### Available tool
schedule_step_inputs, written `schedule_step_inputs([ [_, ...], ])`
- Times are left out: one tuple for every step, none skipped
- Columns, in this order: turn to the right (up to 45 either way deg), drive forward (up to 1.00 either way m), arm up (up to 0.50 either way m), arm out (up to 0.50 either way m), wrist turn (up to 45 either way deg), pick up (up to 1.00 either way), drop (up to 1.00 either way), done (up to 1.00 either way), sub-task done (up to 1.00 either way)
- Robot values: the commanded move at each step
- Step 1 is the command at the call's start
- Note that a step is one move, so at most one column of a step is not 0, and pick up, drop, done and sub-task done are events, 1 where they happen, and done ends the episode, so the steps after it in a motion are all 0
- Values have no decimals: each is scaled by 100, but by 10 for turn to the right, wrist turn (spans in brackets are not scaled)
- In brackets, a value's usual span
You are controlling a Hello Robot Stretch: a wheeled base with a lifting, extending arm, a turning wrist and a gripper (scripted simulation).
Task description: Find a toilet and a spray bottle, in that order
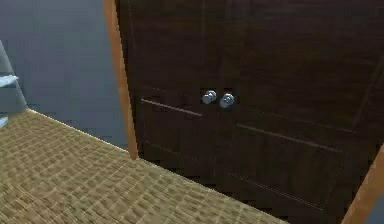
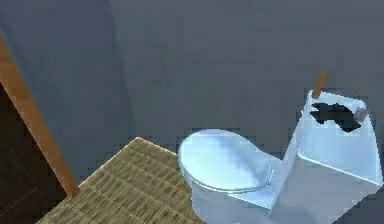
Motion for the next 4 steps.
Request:
schedule_step_inputs([
  [300, 0, 0, 0, 0, 0, 0, 0, 0],
  [0, 10, 0, 0, 0, 0, 0, 0, 0],
  [450, 0, 0, 0, 0, 0, 0, 0, 0],
  [330, 0, 0, 0, 0, 0, 0, 0, 0],
])
